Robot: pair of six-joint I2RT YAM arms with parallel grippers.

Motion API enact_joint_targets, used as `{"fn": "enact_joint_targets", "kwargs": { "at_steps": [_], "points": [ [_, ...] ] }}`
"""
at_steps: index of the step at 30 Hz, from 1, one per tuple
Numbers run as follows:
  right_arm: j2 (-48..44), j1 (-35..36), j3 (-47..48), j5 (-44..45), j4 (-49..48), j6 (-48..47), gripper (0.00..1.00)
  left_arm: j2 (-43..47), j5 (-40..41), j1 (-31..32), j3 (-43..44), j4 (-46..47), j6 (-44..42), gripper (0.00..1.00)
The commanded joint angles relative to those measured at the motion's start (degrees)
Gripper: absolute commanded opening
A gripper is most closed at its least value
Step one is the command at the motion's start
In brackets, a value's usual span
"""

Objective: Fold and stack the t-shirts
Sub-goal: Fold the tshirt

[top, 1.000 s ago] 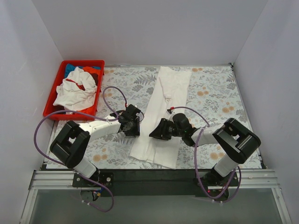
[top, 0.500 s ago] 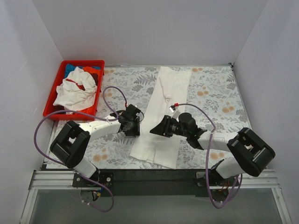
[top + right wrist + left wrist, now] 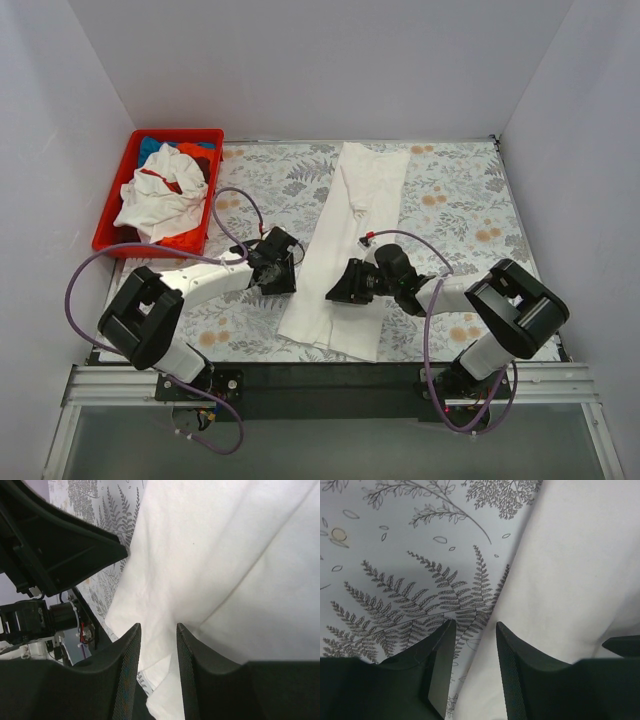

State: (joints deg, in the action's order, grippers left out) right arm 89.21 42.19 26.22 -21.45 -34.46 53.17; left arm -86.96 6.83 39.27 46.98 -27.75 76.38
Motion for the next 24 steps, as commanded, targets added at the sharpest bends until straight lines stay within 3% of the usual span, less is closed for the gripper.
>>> {"fn": "enact_joint_targets", "kwargs": {
  "at_steps": [1,9,15,20,24],
  "points": [
    [-3.9,-2.8,0.4,-1.3,3.8,-4.6,0.41,4.9,1.3,1.3,-2.0,-3.0,4.9,0.37],
    [-13.1,-11.9,1.6,3.1,23.3,-17.2,0.42,10.2,-2.6,7.4,-6.3,-4.5,13.3,0.37],
    [-9.4,-19.7,4.5,2.4,28.0,-24.9,0.42,7.7,-5.0,10.6,-7.3,-4.8,14.8,0.37],
    [-3.1,-22.3,6.2,-0.2,29.8,-27.8,0.41,5.0,-6.7,14.2,-6.3,-5.4,16.4,0.37],
    [-1.3,-24.2,8.0,2.6,34.7,-31.2,0.41,4.3,-6.7,18.9,-4.6,-6.9,18.4,0.37]
  ]
}}
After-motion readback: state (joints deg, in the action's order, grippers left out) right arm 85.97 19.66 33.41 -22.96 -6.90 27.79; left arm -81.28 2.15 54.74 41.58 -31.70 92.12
